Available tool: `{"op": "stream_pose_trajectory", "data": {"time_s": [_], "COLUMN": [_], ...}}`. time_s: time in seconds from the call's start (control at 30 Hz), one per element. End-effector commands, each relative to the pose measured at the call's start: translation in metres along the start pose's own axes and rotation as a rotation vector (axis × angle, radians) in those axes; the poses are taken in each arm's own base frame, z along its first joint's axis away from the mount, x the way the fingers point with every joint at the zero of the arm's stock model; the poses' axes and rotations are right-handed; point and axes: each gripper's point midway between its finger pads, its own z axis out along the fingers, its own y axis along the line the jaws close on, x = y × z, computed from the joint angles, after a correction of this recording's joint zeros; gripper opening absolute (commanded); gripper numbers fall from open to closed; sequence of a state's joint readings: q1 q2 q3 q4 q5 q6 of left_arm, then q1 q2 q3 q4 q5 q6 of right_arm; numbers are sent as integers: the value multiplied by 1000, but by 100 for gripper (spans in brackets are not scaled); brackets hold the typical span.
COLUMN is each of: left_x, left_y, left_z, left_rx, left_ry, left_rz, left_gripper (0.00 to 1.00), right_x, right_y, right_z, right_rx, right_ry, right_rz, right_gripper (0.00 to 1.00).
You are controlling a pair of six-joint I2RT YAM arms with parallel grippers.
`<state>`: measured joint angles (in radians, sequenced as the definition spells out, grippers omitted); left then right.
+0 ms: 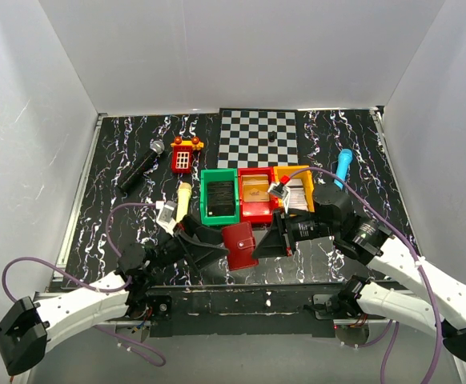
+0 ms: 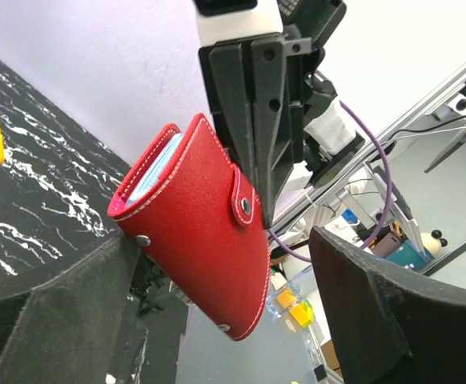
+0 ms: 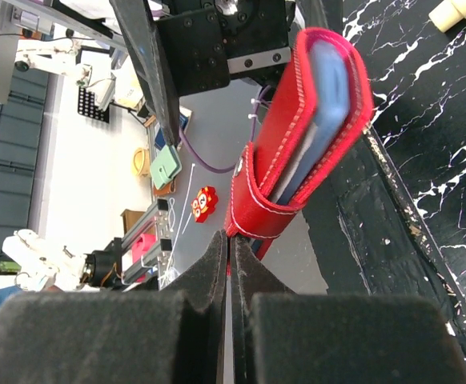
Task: Take the credit cards out of the card holder
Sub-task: Pick up the card holder from the center of the board.
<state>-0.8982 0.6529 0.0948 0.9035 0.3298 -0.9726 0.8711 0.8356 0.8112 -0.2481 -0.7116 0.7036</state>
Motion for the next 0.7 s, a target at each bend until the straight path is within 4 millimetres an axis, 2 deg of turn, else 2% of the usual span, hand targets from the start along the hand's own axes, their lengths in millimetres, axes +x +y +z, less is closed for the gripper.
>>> {"op": "stream_pose_trajectory", "data": {"time_s": [0.0, 0.23, 0.33, 0.5, 0.67], "left_x": [-11, -9, -11, -16, -16], "left_y": [-26, -43, -42, -44, -46], "left_z": [5, 13, 13, 10, 10], "left_rx": [111, 210, 198, 179, 181], "left_ry": [-12, 26, 22, 5, 12], "left_rz": [8, -5, -1, 24, 32], "left_gripper": [82, 59, 58, 63, 52], "right_x": [-5, -5, -4, -2, -2], "right_y": [12, 9, 6, 3, -1], "right_z": [0, 2, 2, 1, 4], "right_rx": [-66, -59, -46, -31, -23], "right_ry": [-14, -11, -11, -8, -1], "right_rz": [-60, -57, -59, -53, -50], "right_gripper": [1, 1, 1, 1, 1]}}
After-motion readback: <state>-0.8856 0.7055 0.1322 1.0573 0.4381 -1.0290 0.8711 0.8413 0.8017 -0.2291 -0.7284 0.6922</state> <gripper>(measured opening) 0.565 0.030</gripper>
